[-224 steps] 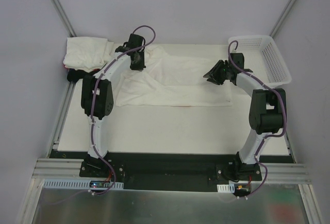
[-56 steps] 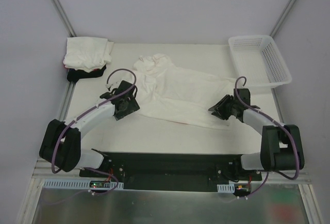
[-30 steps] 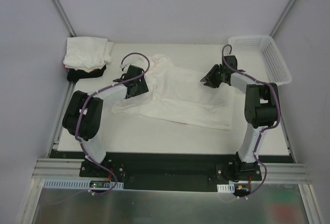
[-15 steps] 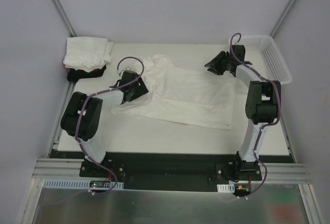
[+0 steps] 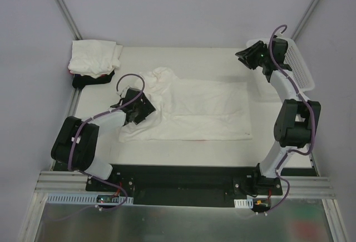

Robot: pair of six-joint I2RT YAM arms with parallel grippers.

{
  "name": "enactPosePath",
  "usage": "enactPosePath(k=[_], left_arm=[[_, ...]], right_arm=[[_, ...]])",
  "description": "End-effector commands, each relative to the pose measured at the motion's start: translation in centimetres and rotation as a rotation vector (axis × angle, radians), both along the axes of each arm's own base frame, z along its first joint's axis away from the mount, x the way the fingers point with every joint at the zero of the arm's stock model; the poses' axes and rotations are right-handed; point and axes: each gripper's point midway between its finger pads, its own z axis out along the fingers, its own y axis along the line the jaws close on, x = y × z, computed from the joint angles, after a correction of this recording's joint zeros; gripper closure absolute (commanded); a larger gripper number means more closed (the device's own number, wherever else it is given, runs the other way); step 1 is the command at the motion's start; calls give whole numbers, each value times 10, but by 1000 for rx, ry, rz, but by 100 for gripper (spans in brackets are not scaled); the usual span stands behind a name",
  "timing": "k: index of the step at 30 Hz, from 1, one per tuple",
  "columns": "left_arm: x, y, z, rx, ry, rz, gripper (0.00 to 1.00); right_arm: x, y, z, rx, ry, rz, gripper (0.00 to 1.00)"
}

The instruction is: Fold and stack the t-shirts

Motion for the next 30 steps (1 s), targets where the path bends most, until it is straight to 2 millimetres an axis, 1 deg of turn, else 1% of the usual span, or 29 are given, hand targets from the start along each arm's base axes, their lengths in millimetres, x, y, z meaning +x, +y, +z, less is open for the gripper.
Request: enactPosePath(k=[1, 5, 6, 7, 9, 11, 12, 14, 15, 16, 17, 18, 19, 20, 21, 22, 24, 25, 27, 28, 30], left_arm=[[-103, 31, -49, 117, 344, 33, 31], [-120, 38, -46, 129, 356, 51, 31], [-121, 37, -41, 119, 339, 60, 31], [-121, 38, -40, 128, 326, 62, 31], [-118, 37, -31, 138, 289, 52, 31], [-105, 37, -19, 162, 238, 36, 31], [-91, 35, -5, 166, 191, 31, 30], [-70, 36, 12, 217, 124, -9, 30], [-51, 31, 31, 220, 73, -20, 29], [-41, 29, 41, 231, 43, -35, 28], [-31, 31, 51, 265, 14, -45, 28], [-13, 25, 69, 262, -32, -47, 27], [-5, 22, 78, 264, -56, -62, 25], [4, 21, 86, 283, -76, -72, 25], [17, 15, 98, 274, -105, -76, 25], [24, 12, 104, 275, -120, -84, 25], [43, 7, 118, 284, -153, -92, 25], [49, 5, 123, 286, -167, -92, 24], [63, 6, 125, 318, -175, -85, 24], [68, 6, 125, 327, -174, -87, 24], [77, 9, 117, 339, -154, -94, 25]], right_arm=[[-10, -3, 36, 20, -91, -4, 62], [-18, -5, 29, 26, -79, -8, 62], [-19, -5, 28, 27, -77, -9, 62], [-22, -6, 22, 26, -65, -13, 62], [-26, -5, 19, 33, -55, -11, 62], [-26, -3, 14, 36, -54, -6, 61], [-25, -1, 9, 43, -42, 3, 61], [-23, 2, 9, 42, -39, 18, 61], [-20, 3, 1, 42, -21, 23, 61], [-19, 5, -1, 41, -17, 30, 60], [-14, 9, 1, 34, -27, 43, 60], [-11, 11, -14, 34, 14, 54, 60], [-8, 15, -17, 33, 21, 73, 60], [-4, 22, -16, 33, 20, 95, 60], [-5, 26, -25, 35, 58, 105, 60], [-4, 33, -42, 31, 86, 121, 59], [-4, 34, -57, 35, 129, 123, 59], [-7, 48, -68, 34, 151, 151, 60], [-13, 55, -86, 23, 182, 155, 59], [-17, 63, -96, 19, 200, 169, 59], [-21, 68, -106, 26, 217, 178, 59]])
